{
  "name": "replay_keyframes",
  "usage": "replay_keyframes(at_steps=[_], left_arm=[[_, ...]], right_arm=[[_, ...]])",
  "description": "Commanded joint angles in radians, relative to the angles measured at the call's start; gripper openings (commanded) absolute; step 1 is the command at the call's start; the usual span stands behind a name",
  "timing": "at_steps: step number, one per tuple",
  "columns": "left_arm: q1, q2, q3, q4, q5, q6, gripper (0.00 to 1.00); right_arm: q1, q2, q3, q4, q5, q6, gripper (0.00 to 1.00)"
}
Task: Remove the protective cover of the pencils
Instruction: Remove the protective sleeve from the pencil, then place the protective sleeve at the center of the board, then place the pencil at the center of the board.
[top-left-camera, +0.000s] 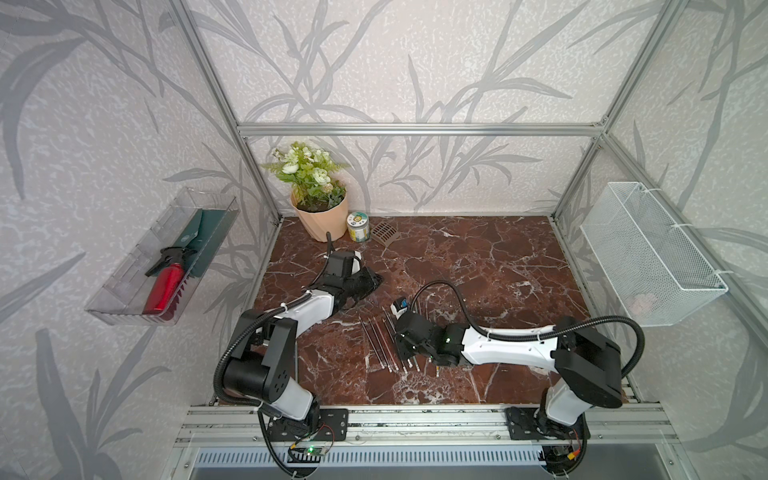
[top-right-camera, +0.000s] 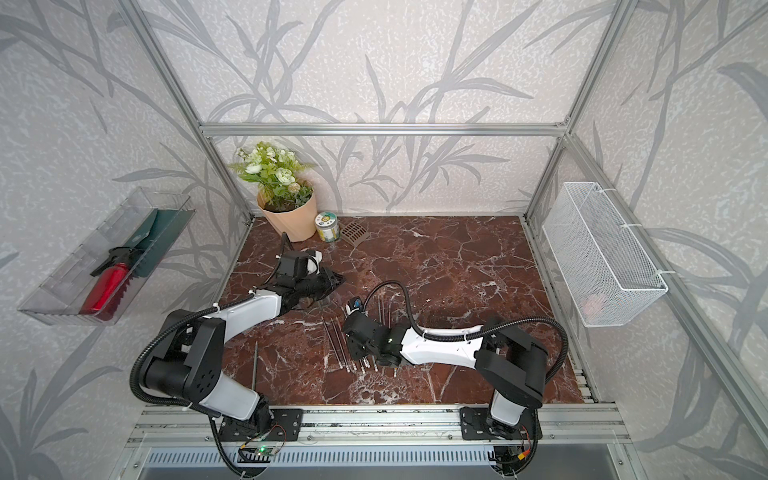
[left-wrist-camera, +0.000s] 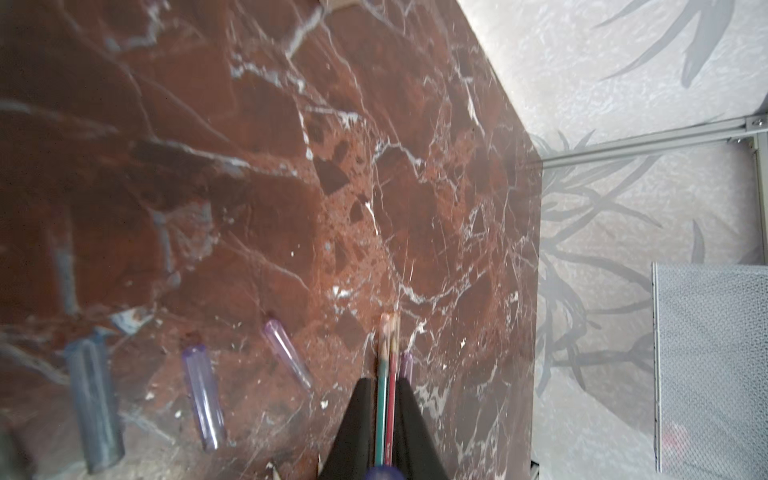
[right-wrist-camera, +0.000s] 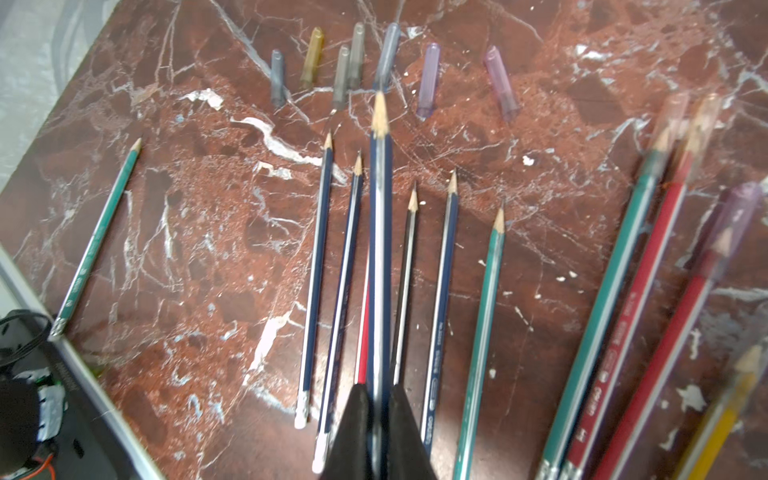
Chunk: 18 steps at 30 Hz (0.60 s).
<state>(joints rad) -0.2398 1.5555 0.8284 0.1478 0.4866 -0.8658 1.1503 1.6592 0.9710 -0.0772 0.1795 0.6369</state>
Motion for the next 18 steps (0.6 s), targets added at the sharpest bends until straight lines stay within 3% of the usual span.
replay_keyframes(at_steps=[1,7,18], left_arm=[[-0.008,-0.014,0.059,-0.022,-0.058,-0.033,0.0],[-0.025,0.002,0.095,-0.071,-0.076,-0.004,0.0],[-0.056,0.076,0.148,-0.173,-0.089,0.067,0.0]], right_arm=[[-0.004,-0.053,-0.015,-0.024,0.054,0.015,0.0],[-0.048,-0.053,-0.018,-0.065,0.075,0.04,0.0],[-0.159,0.079,0.049,-0.121,-0.018,0.042,0.0]])
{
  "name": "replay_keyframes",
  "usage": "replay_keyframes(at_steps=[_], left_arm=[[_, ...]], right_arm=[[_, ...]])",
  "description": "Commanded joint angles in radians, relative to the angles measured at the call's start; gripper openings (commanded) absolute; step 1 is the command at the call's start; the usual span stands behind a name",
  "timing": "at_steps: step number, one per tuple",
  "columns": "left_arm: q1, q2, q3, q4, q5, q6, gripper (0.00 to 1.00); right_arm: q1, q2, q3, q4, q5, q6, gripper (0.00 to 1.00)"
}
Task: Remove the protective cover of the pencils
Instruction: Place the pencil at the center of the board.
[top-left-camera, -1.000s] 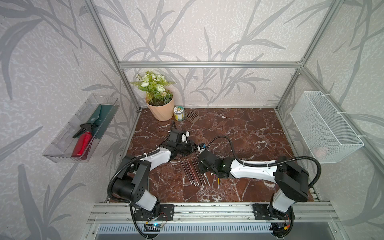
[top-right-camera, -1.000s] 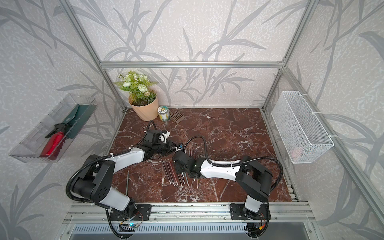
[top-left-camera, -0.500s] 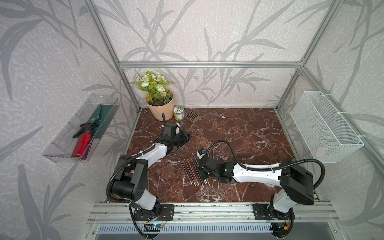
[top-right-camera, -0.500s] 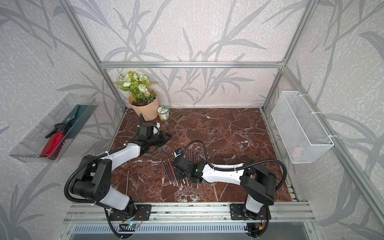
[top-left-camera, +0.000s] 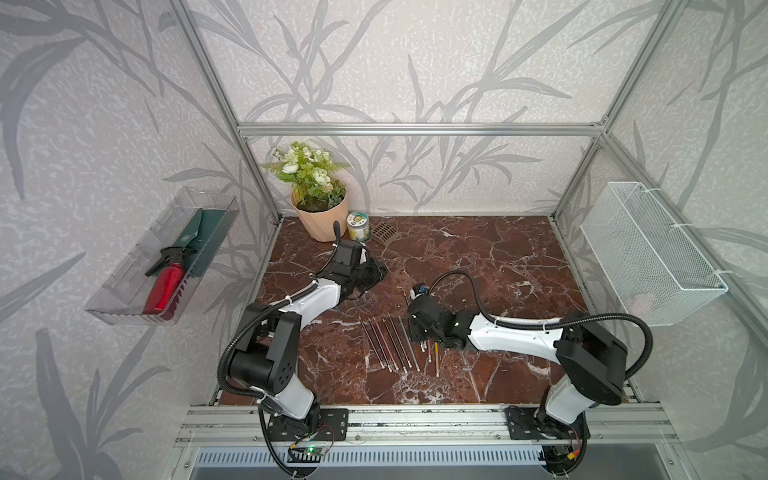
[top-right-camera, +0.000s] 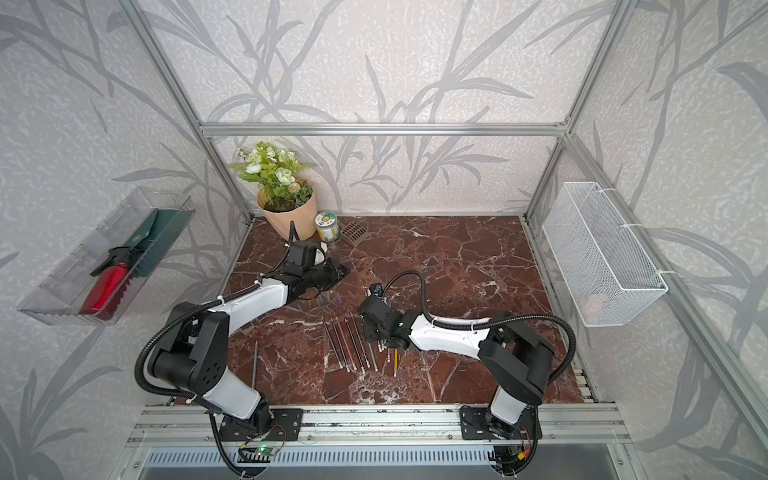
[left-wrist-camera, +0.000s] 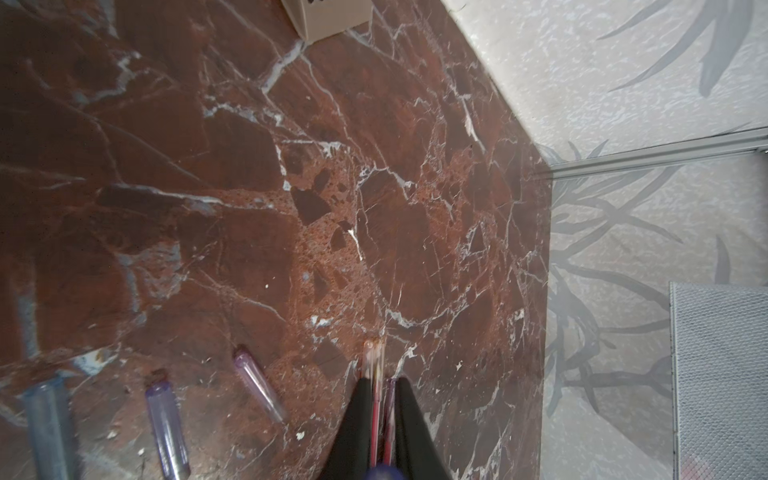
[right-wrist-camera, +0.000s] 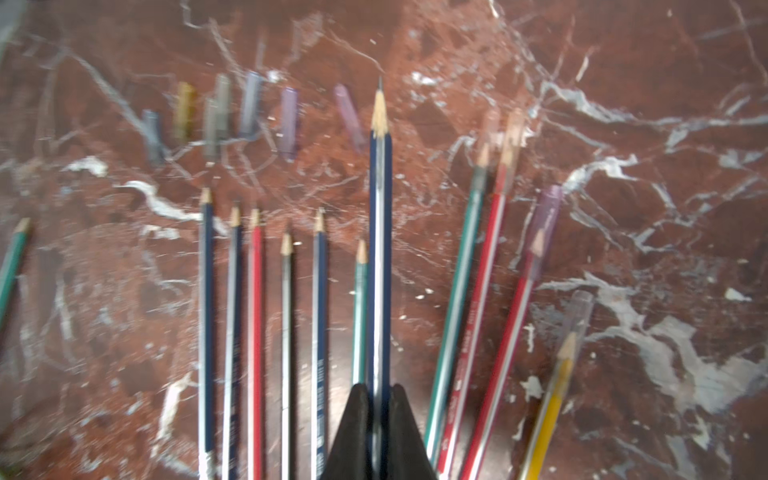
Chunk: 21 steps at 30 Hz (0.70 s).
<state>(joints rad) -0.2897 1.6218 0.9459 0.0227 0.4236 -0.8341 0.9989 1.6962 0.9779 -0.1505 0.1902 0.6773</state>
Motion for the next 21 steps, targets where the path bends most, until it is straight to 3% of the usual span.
replay_keyframes(at_steps=[1,21], left_arm=[[-0.008,0.015,0.035,-0.059,-0.034,0.045,0.0],[-0.065,0.163,0.179,-0.226,-0.061,0.12,0.0]], right_arm=[[-0.007,0.057,0.054,-0.057,-0.031,0.001,0.0],[-0.023,0.178,0.125,-0.09,-0.075,0.004,0.05]])
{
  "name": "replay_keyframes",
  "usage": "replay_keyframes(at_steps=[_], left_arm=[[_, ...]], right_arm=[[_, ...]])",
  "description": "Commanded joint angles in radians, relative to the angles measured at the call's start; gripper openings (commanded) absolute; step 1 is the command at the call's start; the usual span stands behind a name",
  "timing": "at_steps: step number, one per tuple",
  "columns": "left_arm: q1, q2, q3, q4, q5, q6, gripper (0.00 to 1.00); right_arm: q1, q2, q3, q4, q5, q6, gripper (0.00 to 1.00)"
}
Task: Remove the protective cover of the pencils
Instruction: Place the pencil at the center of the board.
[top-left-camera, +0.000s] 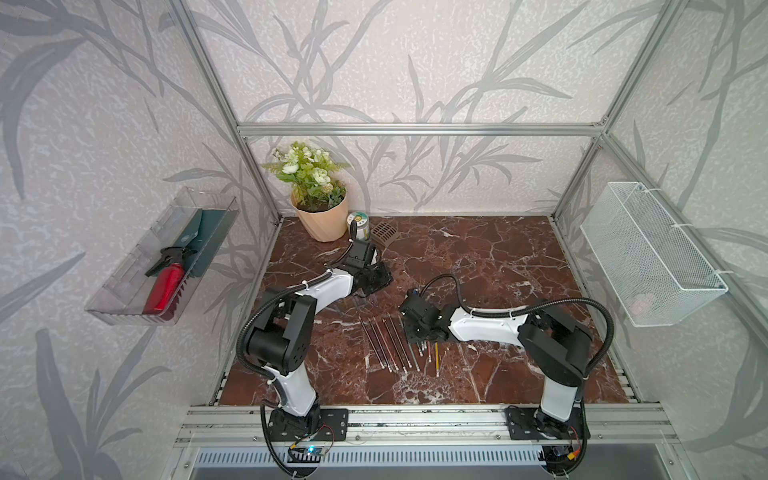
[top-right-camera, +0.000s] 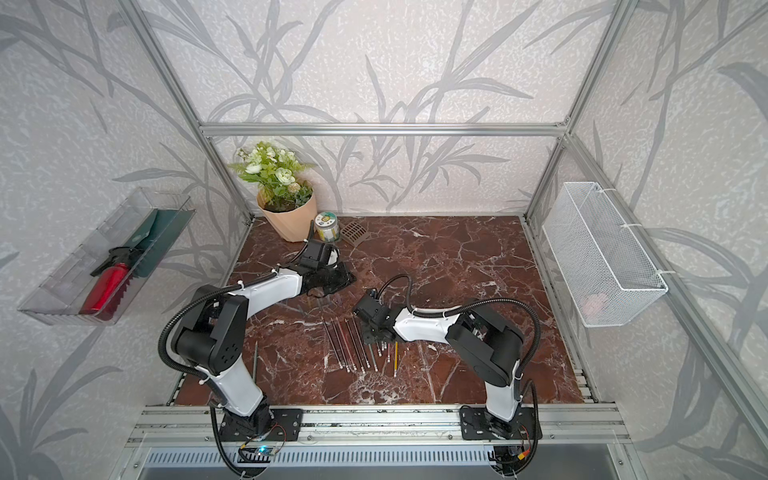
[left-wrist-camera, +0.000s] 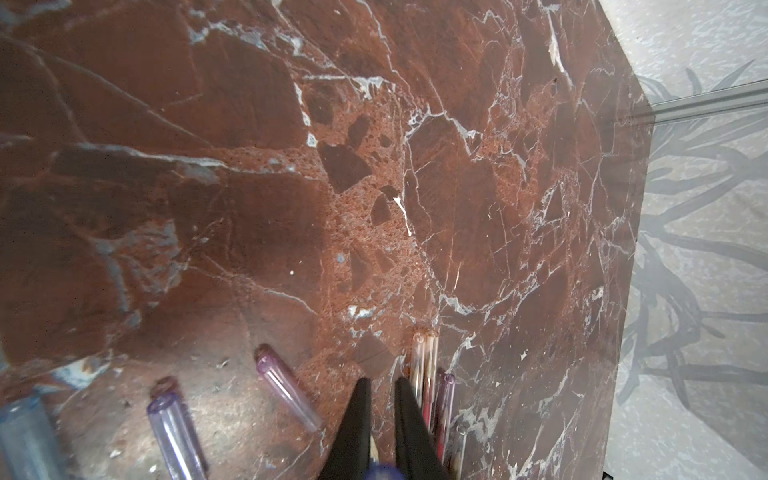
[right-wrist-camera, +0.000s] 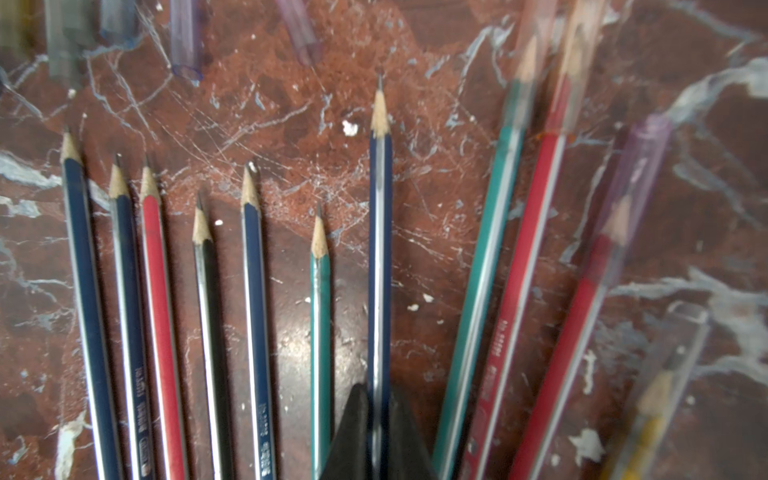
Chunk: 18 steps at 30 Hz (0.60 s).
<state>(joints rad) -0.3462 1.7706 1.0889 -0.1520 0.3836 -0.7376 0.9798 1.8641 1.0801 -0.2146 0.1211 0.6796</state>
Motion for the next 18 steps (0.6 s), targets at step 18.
replay_keyframes(at_steps=[18], left_arm=[[-0.04,0.113,0.14,-0.169,-0.03,0.059,0.0]], right_arm=[[-0.006,-0.002,0.019,-0.021,-0.012,-0.003,0.15]])
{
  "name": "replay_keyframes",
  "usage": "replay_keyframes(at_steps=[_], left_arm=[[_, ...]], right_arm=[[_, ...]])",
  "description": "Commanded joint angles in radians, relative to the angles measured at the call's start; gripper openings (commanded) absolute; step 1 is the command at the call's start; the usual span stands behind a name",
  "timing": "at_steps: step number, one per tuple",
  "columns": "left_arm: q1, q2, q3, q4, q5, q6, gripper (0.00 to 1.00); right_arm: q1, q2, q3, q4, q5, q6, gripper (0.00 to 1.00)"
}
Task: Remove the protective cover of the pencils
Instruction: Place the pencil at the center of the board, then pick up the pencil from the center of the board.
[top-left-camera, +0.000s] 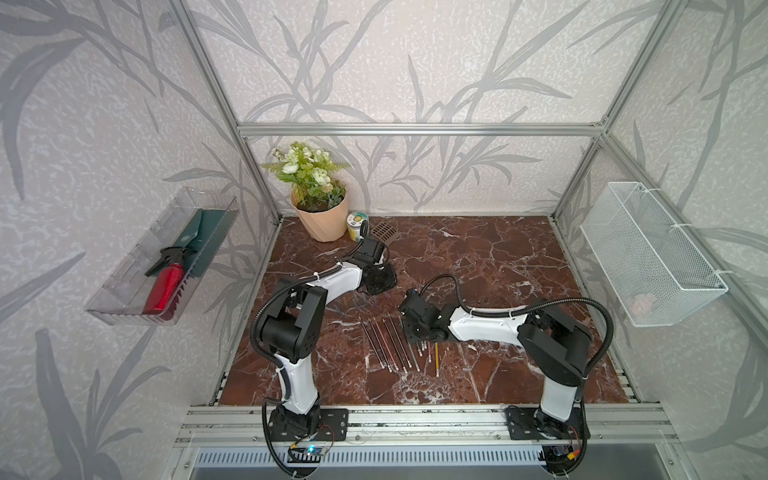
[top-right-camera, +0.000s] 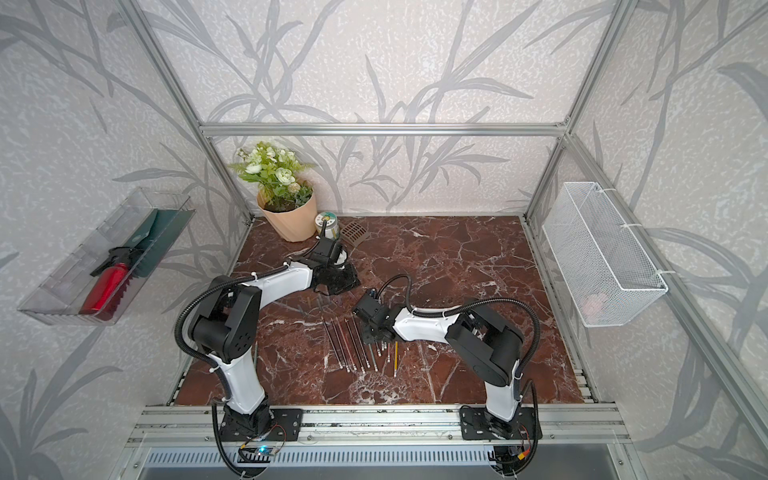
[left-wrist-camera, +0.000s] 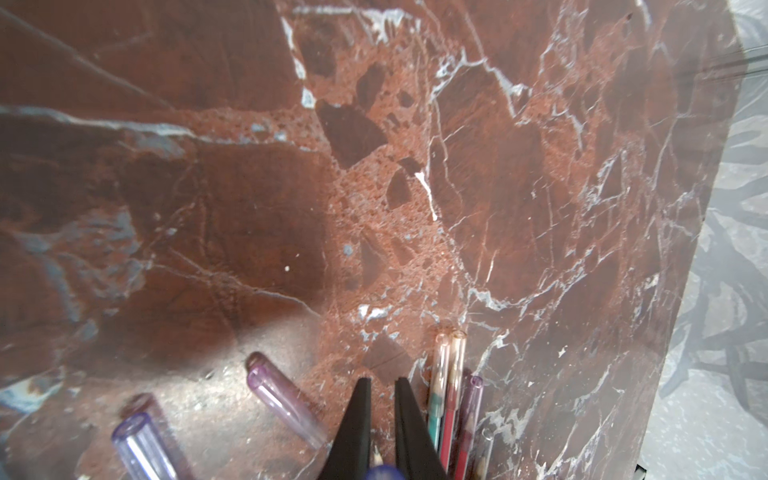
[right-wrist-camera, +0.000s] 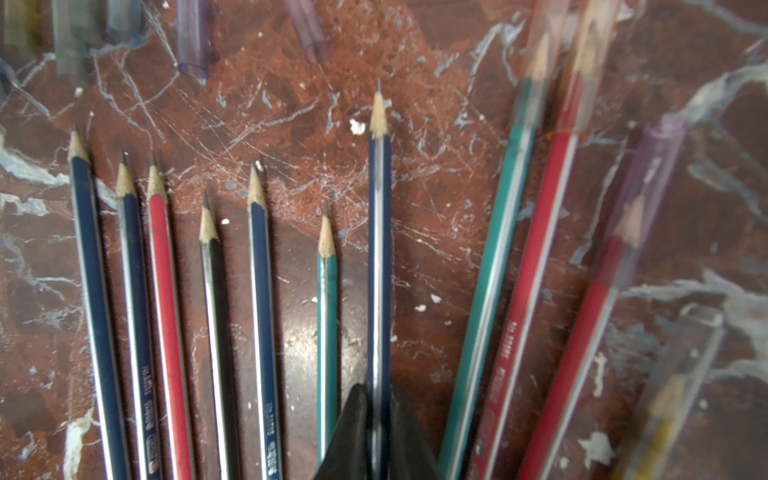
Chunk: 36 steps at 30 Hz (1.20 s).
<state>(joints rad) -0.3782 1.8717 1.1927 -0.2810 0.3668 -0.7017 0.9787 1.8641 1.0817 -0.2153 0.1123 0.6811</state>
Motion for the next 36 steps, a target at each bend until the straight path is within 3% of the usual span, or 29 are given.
replay_keyframes(at_steps=[1,36], left_arm=[[-0.008,0.014,0.039,-0.043,-0.013,0.024,0.0],[-0.013,0.117,0.108,-0.115,-0.017,0.031,0.0]], right_arm=[[-0.005,-0.006,0.018,-0.019,-0.006,-0.006,0.16],[-0.006,-0.121,-0.035,-0.007,0.04,-0.031,0.22]])
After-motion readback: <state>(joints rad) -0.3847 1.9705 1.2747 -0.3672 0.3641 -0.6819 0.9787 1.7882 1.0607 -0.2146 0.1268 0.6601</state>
